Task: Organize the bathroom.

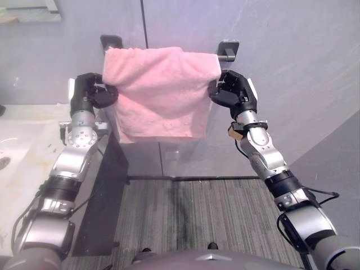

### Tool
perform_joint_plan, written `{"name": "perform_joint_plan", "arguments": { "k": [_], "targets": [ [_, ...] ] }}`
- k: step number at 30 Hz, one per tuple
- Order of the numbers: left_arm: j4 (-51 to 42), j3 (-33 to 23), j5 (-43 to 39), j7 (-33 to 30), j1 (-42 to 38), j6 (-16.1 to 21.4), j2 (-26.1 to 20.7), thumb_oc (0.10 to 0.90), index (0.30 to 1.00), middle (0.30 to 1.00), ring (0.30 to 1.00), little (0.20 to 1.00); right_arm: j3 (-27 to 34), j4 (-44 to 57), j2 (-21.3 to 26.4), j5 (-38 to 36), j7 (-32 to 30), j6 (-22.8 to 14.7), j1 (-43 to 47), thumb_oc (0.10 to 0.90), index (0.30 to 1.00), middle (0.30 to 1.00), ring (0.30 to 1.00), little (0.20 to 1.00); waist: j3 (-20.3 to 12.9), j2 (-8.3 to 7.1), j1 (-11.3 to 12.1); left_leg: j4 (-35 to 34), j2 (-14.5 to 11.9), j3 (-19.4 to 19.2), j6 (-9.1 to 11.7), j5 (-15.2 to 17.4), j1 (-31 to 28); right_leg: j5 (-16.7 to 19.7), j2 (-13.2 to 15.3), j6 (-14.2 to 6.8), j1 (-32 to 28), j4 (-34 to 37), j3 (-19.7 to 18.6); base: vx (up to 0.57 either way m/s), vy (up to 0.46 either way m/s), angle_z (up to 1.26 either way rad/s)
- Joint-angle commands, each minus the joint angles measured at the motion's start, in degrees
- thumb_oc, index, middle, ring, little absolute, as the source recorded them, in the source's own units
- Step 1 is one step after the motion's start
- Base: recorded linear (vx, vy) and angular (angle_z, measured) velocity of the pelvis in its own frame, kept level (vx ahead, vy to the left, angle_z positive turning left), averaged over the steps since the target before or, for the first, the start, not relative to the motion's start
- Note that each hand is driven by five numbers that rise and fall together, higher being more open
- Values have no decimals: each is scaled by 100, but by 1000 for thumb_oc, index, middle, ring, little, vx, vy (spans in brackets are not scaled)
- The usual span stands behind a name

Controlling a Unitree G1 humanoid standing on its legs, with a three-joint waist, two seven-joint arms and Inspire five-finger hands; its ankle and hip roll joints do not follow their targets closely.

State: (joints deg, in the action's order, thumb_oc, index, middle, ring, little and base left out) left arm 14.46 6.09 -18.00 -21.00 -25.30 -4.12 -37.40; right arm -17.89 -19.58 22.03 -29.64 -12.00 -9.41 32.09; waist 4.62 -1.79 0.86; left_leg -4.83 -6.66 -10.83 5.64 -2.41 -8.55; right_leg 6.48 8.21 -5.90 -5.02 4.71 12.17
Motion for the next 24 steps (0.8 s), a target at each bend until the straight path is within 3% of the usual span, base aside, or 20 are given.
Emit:
{"name": "perform_joint_plan", "arguments": {
  "k": [1,15,24],
  "targets": [
    [-57,-152,72,-63,-385,547,-421,400,300,300,300,300,177,197,287,211,-114,-604,-605,400,300,300,300,300,-417,223,-309,-17,216,-19,-215,271,2,-515,-359,30,-231,29,-153,0,0,0],
    [-141,17,-77,140,-377,459,-188,400,300,300,300,300,346,20,259,75,-549,-453,-777,400,300,300,300,300,-378,234,-383,-17,186,-69,-220,265,-10,-521,-390,47,-230,29,-190,0,0,0],
    [-231,-24,-259,-118,-216,394,113,400,300,300,300,300,397,215,-158,-87,-1027,-499,-878,400,300,300,300,300,-347,251,-386,-17,186,-83,-228,248,-23,-532,-409,84,-252,29,-205,0,0,0]
  ]
}}
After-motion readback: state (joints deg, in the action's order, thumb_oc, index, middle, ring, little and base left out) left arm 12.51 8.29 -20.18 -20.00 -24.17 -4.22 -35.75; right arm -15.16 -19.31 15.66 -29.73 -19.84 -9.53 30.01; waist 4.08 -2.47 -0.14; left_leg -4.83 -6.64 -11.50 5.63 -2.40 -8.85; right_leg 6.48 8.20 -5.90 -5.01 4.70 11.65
